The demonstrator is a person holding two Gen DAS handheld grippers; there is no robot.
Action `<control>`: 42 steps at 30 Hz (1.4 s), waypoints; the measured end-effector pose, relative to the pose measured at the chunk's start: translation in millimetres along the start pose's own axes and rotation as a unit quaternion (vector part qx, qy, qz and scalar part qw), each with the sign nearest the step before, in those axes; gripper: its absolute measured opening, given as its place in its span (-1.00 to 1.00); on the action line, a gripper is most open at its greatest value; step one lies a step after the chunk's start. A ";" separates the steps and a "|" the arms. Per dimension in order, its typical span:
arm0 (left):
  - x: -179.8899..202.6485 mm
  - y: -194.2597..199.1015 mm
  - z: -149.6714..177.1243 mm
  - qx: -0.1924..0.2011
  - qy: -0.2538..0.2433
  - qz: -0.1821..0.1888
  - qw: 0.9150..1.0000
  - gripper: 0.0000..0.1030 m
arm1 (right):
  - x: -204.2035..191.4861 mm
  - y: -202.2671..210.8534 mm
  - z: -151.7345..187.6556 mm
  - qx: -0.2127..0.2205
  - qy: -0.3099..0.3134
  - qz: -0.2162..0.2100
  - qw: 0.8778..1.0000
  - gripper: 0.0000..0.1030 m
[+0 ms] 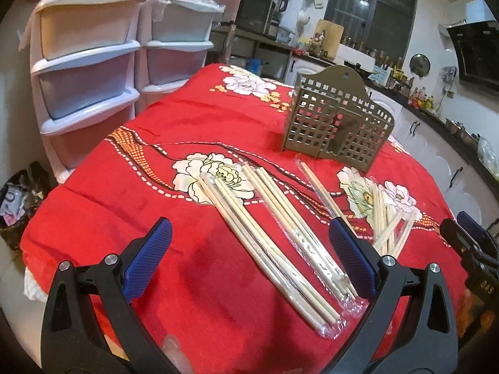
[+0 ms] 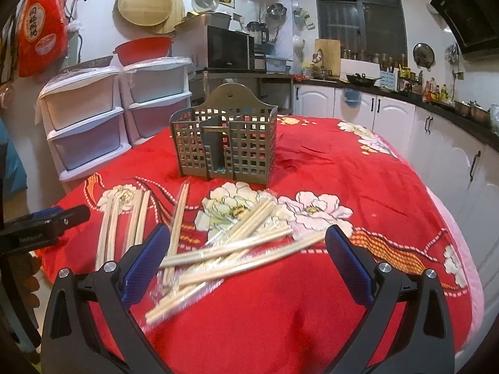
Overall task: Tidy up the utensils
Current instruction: 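Lower the left tool onto a wooden chopstick and close it while the right tool grasps another chopstick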
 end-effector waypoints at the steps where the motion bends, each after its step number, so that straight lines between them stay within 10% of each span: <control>1: -0.6 -1.1 -2.4 -0.002 0.002 -0.001 1.000 0.79 | 2.1 -4.9 -3.7 -0.007 -0.003 -0.004 1.000 0.87; 10: -20.2 -19.7 -25.1 -0.036 0.025 0.010 0.999 0.75 | 16.3 -45.8 -31.8 -0.062 -0.022 -0.029 0.997 0.60; 24: -58.7 -62.3 -39.4 -0.121 0.090 0.066 0.986 -0.21 | 33.8 -99.9 -62.2 -0.115 -0.036 -0.047 0.992 0.30; 42: -94.4 -86.8 -59.9 -0.137 0.174 0.134 0.966 -0.84 | 56.8 -148.8 -71.6 -0.190 -0.072 -0.081 0.976 -0.07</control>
Point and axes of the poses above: each gripper's, at about its wrist camera, not at the fingertips, and y roughly against the way its jaws point, x to its right, z to its underside, the point moved 2 cm from there along -y, roughly the way its jaws point, and after that the axes turned 12 degrees about -x, right-handed, at the moved point
